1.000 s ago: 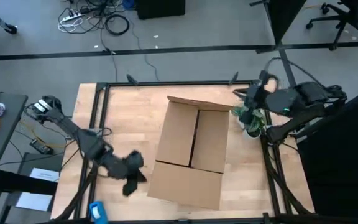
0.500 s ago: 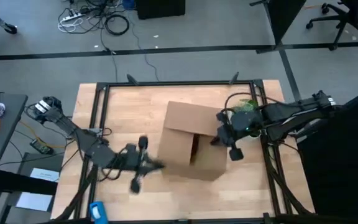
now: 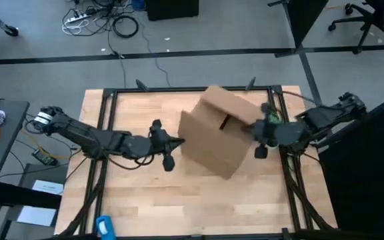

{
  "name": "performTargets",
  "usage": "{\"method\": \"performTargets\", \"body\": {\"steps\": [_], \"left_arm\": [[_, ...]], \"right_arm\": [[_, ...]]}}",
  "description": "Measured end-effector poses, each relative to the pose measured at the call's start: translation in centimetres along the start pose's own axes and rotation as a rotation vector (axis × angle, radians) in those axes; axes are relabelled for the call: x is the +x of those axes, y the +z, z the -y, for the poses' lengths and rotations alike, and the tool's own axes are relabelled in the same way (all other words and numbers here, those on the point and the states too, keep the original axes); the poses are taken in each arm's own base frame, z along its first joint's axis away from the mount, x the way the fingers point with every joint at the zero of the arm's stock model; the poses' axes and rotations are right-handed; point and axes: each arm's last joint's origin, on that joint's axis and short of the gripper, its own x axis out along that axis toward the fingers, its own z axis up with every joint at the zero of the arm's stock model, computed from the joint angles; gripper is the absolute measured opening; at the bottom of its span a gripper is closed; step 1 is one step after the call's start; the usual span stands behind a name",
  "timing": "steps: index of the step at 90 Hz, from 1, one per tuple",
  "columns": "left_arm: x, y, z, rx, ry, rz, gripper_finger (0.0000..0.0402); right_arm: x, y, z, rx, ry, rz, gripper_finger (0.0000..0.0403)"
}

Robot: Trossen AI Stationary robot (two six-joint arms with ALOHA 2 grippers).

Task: Wrap mug
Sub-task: Return to Home Position

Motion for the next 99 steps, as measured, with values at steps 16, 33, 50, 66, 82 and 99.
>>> {"method": "performTargets", "body": {"steps": [16,33,50,66,82,99], "left_arm": [[0.4,-0.8,-1.1,-0.013,0.063,-0.089,0.0],[-0.6,-0.9,-1.0,0.057,0.042,-0.116,0.0],[-5.1,-1.1,-0.2,0.124,-0.073,-0.186,0.0],[-8.7,-4.0,2.5,0.214,-0.301,-0.256,0.0],[-8.9,-8.4,4.0,0.097,-0.475,-0.166,0.0],[-7.8,-14.4,1.4,-0.119,-0.586,-0.007,0.0]], "right_arm": [[-2.8,-0.3,1.2,0.088,-0.059,0.101,0.0],[-4.1,-2.1,1.9,0.176,0.003,0.045,0.0],[-3.9,-4.0,0.2,0.294,0.364,-0.161,0.0],[-1.3,-6.1,-5.0,0.327,0.651,-0.131,0.0],[1.8,-9.4,-9.4,0.318,0.776,0.068,0.0],[5.5,-14.9,-11.5,0.404,0.751,0.185,0.0]]}}
